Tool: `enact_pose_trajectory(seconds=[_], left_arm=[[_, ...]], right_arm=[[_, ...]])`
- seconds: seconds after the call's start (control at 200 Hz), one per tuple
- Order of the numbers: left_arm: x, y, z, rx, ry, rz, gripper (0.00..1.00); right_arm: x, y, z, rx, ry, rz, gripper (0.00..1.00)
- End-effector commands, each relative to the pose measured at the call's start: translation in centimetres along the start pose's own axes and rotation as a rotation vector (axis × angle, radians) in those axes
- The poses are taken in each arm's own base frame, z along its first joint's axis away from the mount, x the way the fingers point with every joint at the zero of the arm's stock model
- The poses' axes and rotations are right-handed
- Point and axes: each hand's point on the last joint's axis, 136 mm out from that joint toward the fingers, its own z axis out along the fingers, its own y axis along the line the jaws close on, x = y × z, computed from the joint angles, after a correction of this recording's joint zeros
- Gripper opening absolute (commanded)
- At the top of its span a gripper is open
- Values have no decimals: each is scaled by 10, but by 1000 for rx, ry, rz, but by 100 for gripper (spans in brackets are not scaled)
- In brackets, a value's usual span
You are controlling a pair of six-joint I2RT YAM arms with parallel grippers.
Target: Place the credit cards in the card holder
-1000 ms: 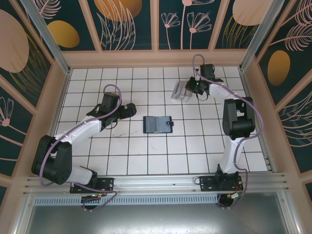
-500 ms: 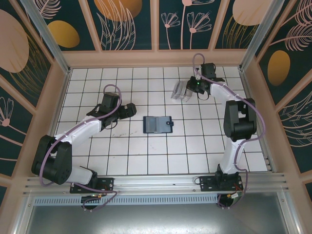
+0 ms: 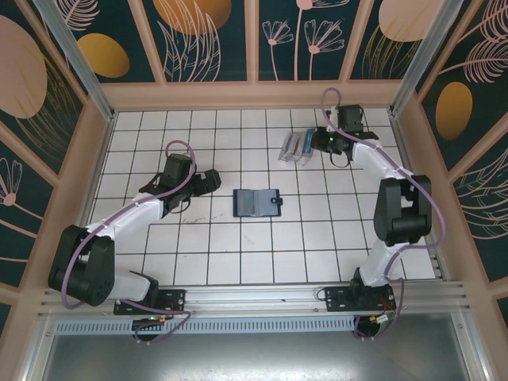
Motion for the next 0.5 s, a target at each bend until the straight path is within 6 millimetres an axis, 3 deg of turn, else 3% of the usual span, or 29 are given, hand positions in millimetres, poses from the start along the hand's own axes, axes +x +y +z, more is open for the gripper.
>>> enact_pose_trajectory(seconds=[0.0, 0.15, 0.325, 0.495], left_arm=[[-6, -11, -2, 60, -26, -25, 99], [-5, -17, 2, 98, -17, -43, 99], [1, -33, 4, 187, 28, -45, 98], [13, -39, 5, 249, 58, -38, 97]], right_arm=[[-4, 10, -24, -19, -49, -49, 0], [7, 9, -23, -35, -36, -34, 0], [29, 25, -34, -139, 1, -29, 0], [80, 45, -48, -270, 109, -36, 0]])
